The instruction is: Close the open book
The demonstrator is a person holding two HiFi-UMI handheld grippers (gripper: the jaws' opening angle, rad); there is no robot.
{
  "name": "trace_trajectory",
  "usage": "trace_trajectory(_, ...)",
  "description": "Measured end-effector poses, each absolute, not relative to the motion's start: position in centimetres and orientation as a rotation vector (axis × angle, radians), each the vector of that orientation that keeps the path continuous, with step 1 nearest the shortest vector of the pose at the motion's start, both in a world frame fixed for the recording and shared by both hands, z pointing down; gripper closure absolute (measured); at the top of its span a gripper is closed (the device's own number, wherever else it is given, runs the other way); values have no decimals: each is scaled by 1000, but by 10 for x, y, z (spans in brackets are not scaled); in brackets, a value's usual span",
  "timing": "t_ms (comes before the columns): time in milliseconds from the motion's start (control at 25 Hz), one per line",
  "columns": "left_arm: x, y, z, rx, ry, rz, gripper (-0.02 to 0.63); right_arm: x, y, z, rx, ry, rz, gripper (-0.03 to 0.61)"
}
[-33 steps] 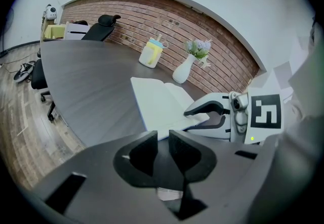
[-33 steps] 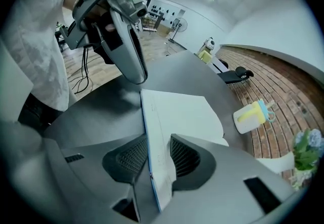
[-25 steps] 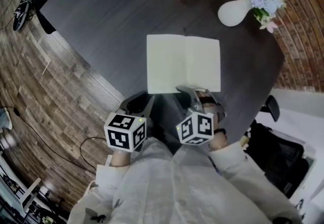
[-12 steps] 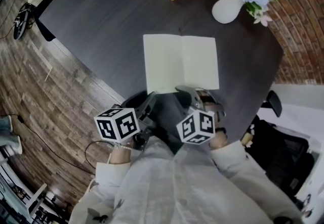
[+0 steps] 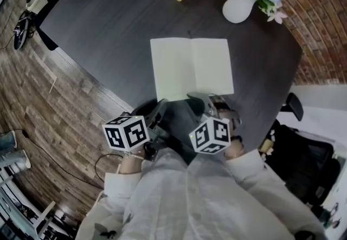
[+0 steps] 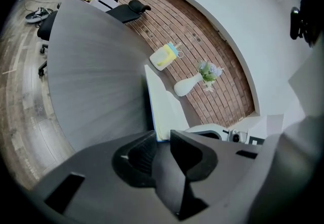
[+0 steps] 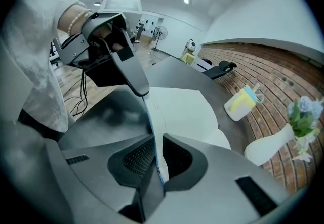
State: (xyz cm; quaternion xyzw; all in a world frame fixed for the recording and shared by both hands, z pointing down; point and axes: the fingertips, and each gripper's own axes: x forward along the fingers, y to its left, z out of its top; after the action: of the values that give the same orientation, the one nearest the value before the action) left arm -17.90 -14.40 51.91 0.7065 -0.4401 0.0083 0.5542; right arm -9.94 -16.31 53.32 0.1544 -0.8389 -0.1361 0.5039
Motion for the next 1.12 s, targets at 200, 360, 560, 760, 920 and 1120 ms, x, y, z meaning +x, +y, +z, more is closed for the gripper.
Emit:
trace_trajectory(200, -182, -144, 517, 1720, -1033, 88, 563, -100, -163, 533, 408, -2026, -300, 529)
trace_trajectory(360, -182, -146, 510, 1768, -1045, 127, 571, -99, -161, 534, 454, -2021, -259, 528)
trace_trajectory(560, -181, -147, 500, 1840, -1063, 192, 575, -92, -158, 523, 536, -2042, -230, 529)
trace_trajectory(760, -174, -149, 488, 1890, -1074, 227, 575, -82, -151, 516, 555, -2086, -176, 563)
trace_trajectory(920, -166, -151, 480, 1922, -1069, 248, 575, -72, -145, 512, 614, -2140, -62, 572)
trace_trajectory(1120, -155, -155, 471, 1970, -1067, 293, 575, -57, -141, 507, 710, -2188, 42, 572)
